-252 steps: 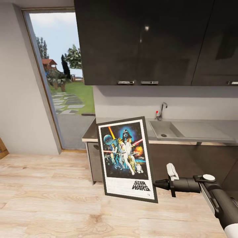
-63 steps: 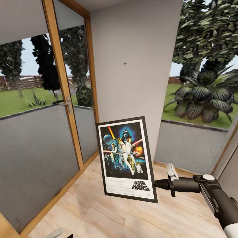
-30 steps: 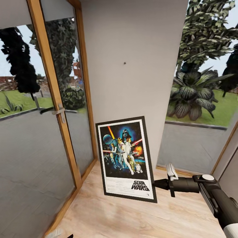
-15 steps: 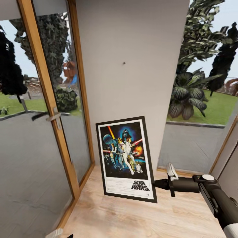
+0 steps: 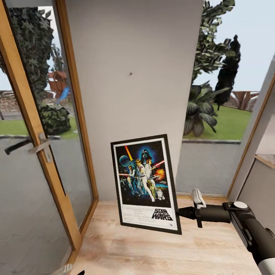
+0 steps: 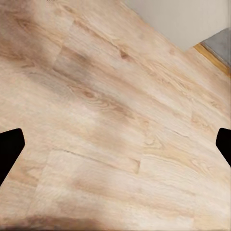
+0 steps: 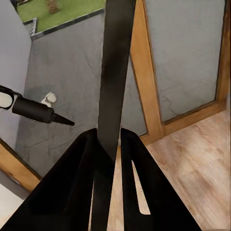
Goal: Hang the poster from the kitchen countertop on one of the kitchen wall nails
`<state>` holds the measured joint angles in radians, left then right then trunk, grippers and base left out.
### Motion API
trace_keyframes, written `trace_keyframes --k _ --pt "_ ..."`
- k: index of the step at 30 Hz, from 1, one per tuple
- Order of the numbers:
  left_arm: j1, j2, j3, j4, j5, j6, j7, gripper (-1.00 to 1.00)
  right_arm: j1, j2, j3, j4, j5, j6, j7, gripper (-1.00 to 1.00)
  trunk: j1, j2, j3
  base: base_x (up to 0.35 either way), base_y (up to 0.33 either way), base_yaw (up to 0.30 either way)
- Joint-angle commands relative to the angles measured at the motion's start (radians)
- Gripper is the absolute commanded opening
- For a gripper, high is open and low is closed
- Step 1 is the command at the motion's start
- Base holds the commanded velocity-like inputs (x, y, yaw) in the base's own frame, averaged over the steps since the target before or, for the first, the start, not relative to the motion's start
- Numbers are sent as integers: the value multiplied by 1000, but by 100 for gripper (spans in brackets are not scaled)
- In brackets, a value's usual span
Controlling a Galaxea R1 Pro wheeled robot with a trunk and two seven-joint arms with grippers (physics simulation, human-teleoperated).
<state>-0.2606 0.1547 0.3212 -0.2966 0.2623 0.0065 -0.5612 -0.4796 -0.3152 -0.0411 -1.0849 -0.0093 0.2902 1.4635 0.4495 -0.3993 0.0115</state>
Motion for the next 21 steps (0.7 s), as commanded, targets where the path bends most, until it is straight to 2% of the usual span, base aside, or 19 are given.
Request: trace_keyframes --k 1,11,15,21 --pt "0 0 2 1 5 0 -5 100 -1 0 0 0 -1 14 6 -100 1 -1 0 75 81 -291" --pt "0 0 2 1 4 -2 -5 100 -1 1 0 0 -1 14 6 -100 1 -1 8 18 19 -271" --pt "0 0 3 1 4 -2 -5 100 -1 0 0 0 -1 14 6 -100 1 -1 8 136 1 -75" --pt "0 1 4 1 4 -1 -5 100 -1 1 0 -1 -1 14 6 -100 1 -1 9 297 5 -14"
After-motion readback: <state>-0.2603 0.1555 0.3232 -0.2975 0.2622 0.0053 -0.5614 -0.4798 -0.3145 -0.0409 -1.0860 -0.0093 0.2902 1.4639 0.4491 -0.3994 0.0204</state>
